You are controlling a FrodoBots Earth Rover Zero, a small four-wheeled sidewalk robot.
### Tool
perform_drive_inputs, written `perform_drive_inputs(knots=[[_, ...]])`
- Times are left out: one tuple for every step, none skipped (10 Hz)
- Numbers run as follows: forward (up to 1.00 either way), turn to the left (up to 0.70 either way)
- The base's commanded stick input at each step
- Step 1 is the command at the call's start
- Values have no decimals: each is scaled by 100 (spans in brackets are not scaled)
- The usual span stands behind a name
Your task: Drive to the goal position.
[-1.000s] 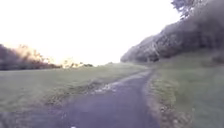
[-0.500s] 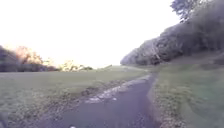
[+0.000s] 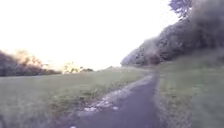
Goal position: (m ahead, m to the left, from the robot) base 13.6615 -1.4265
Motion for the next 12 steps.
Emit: perform_drive_inputs(knots=[[70,-35],[70,-35],[70,-26],[70,-9],[70,0],[70,0],[70,0],[70,0],[70,0],[70,0],[70,0],[70,0]])
